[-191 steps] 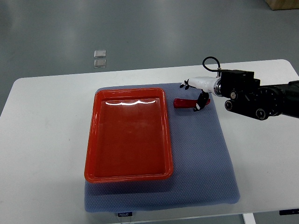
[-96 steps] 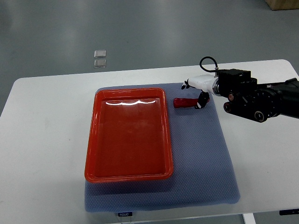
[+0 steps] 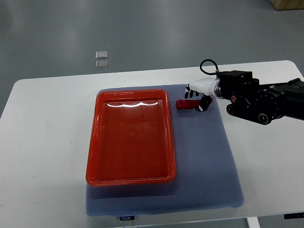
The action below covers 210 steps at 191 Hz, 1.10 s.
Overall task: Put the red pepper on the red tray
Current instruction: 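Close the right hand's fingers around the red pepper, then lift the pepper and carry it over the red tray with the right hand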
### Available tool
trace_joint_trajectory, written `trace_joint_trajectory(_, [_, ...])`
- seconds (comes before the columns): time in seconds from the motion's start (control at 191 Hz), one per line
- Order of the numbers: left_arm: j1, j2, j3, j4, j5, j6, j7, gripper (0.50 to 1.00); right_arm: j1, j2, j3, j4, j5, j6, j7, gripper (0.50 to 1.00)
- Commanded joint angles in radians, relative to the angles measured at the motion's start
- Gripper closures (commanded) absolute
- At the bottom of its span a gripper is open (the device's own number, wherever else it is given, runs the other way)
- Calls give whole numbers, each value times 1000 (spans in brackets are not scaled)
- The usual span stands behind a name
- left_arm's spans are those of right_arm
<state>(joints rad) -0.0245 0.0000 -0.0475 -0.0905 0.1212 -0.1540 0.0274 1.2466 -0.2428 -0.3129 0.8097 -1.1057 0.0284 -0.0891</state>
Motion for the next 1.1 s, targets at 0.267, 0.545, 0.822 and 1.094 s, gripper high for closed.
trace_joint_trajectory(0.267, [0, 0, 0, 0, 0, -1, -1, 500, 4, -9, 1, 0, 1, 11, 3, 969])
trace_joint_trajectory(0.545, [0, 0, 0, 0, 0, 1, 0, 500, 31, -21, 15, -3, 7, 11, 8, 987])
trace_joint_trajectory(0.822, [0, 0, 0, 0, 0, -1, -1, 500, 106, -21, 20, 6, 13, 10, 34, 985])
trace_joint_trajectory(1.094, [0, 0, 0, 0, 0, 1, -1, 500, 159, 88, 40, 22, 17, 7, 52, 977])
